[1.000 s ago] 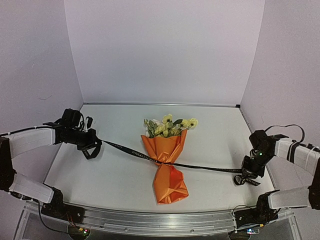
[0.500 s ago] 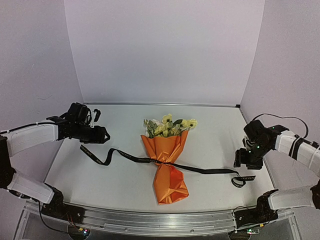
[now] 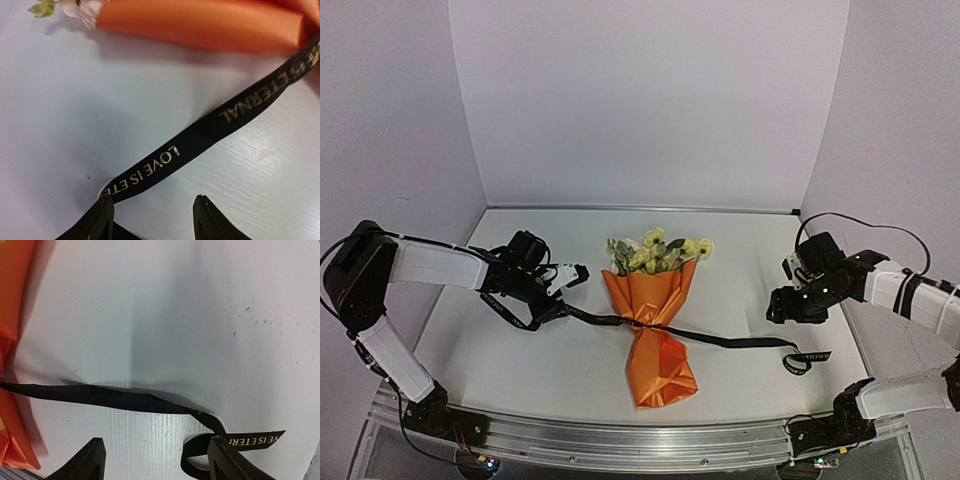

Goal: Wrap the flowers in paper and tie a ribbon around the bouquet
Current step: Cross the ribbon over the folded bouquet.

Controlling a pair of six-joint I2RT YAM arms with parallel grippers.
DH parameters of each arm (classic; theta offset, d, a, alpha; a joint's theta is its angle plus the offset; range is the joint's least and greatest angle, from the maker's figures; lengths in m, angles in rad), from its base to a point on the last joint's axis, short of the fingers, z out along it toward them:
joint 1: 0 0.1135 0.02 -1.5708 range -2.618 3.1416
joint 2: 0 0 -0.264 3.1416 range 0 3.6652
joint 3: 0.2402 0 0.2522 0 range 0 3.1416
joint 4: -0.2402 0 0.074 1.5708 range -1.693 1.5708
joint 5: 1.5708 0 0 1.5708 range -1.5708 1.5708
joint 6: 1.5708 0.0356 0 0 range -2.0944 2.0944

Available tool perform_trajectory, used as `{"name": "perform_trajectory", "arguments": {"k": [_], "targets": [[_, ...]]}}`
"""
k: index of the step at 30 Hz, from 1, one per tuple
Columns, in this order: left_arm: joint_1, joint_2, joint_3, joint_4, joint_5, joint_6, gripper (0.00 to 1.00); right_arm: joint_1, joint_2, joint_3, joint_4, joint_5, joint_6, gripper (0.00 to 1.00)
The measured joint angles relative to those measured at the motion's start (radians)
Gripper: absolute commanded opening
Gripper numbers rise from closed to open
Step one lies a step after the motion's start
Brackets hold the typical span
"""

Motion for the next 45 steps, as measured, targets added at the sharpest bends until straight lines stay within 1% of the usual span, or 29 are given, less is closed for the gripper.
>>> {"name": "perform_trajectory", "arguments": {"k": [3,6,9,11,13,14,18,19,20,26,28,31,33,36,45], "targets": [[0.001,0.056,0.000,0.007,-0.055,0.100,0.55,0.000,0.000,-0.003,0.019,-0.003,-0.005,0.73],[0.001,0.084,0.000,0.034,-0.106,0.167,0.55,0.000,0.000,-0.013,0.035,-0.005,-0.010,0.72],[0.001,0.105,0.000,0.066,-0.150,0.226,0.52,0.000,0.000,-0.027,0.047,-0.008,-0.013,0.72],[0.001,0.118,0.001,0.080,-0.172,0.251,0.48,0.000,0.000,-0.032,0.049,-0.010,-0.015,0.71],[0.003,0.128,0.003,0.098,-0.189,0.276,0.40,0.000,0.000,-0.032,0.051,-0.011,-0.017,0.71],[0.004,0.132,0.003,0.104,-0.195,0.284,0.32,0.000,0.000,-0.032,0.052,-0.012,-0.017,0.70],[0.006,0.149,0.003,0.124,-0.218,0.311,0.07,0.000,0.000,-0.032,0.058,-0.015,-0.017,0.70],[0.006,0.153,0.003,0.129,-0.224,0.321,0.02,0.000,0.000,-0.032,0.059,-0.015,-0.017,0.69],[0.006,0.158,0.003,0.132,-0.229,0.325,0.01,0.000,0.001,-0.032,0.059,-0.017,-0.018,0.69],[0.006,0.150,0.002,0.139,-0.222,0.291,0.00,0.000,0.012,-0.032,0.066,-0.023,-0.021,0.68],[0.003,0.102,0.001,0.131,-0.186,0.248,0.00,0.000,0.015,-0.032,0.066,-0.027,-0.021,0.68],[-0.020,-0.011,0.001,0.130,-0.129,0.182,0.00,0.000,0.022,-0.032,0.067,-0.031,-0.021,0.68],[-0.064,-0.093,0.004,0.130,-0.095,0.142,0.00,0.000,0.029,-0.032,0.069,-0.035,-0.021,0.68],[-0.138,-0.162,0.016,0.129,-0.052,0.097,0.00,0.001,0.038,-0.032,0.072,-0.043,-0.021,0.68],[-0.384,-0.202,0.023,0.122,0.039,-0.033,0.00,0.042,0.070,-0.027,0.074,-0.072,-0.019,0.67]]}}
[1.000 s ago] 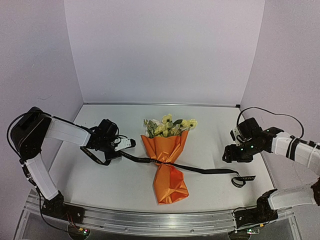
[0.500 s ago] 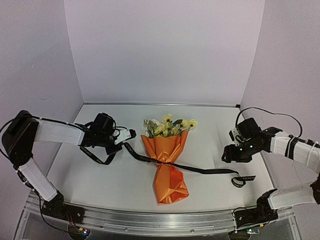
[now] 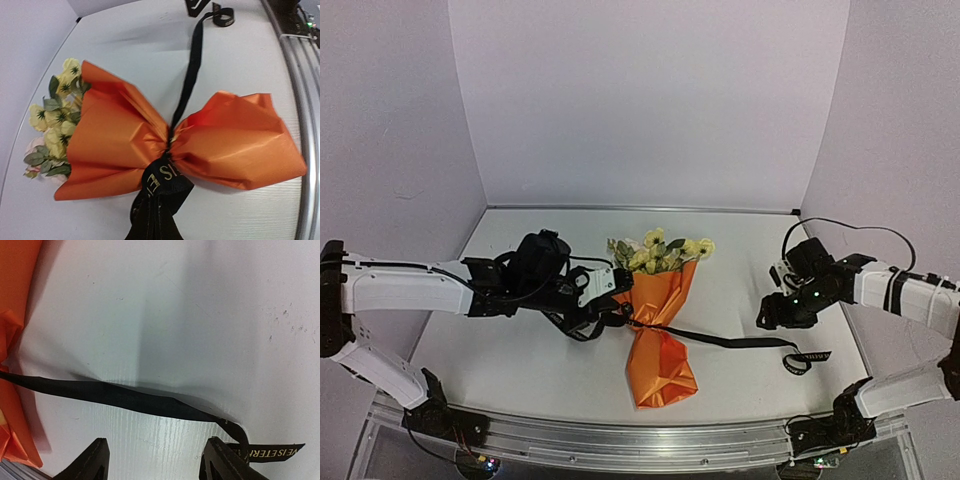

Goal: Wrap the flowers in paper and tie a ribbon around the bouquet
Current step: Cross the ribbon over the folded bouquet.

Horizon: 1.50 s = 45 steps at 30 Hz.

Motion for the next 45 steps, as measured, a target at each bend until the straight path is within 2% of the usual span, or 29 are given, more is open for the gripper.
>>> {"name": "perform_trajectory", "arguments": {"k": [5,8,13,23,33,37,39,40,43,45], "targets": [[-0.032,-0.039,-0.021,0.073,0.036,-0.074,0.00,0.081,0.005,-0.001,0.050,-0.040,0.021,0.68],[-0.031,-0.095,-0.061,0.136,0.036,-0.107,0.00,0.148,0.008,-0.006,0.151,-0.066,0.035,0.71],[-0.031,-0.152,-0.082,0.152,0.036,-0.135,0.00,0.288,0.084,0.005,0.333,-0.086,0.018,0.75],[-0.031,-0.235,-0.116,0.148,0.028,-0.168,0.00,0.506,0.368,0.074,0.807,-0.096,-0.183,0.82],[-0.031,-0.277,-0.118,0.138,0.018,-0.174,0.00,0.601,0.502,0.203,1.009,-0.057,-0.342,0.82],[-0.031,-0.288,-0.121,0.127,0.009,-0.174,0.00,0.614,0.531,0.224,1.047,-0.022,-0.360,0.74],[-0.030,-0.289,-0.121,0.122,0.006,-0.174,0.00,0.619,0.541,0.228,1.056,0.005,-0.369,0.64],[-0.031,-0.290,-0.122,0.120,0.004,-0.174,0.00,0.620,0.544,0.228,1.060,0.019,-0.372,0.58],[-0.030,-0.294,-0.128,0.118,0.000,-0.175,0.00,0.620,0.545,0.228,1.071,0.055,-0.383,0.26],[-0.031,-0.297,-0.132,0.114,-0.006,-0.175,0.00,0.621,0.545,0.228,1.077,0.068,-0.388,0.08]]}}
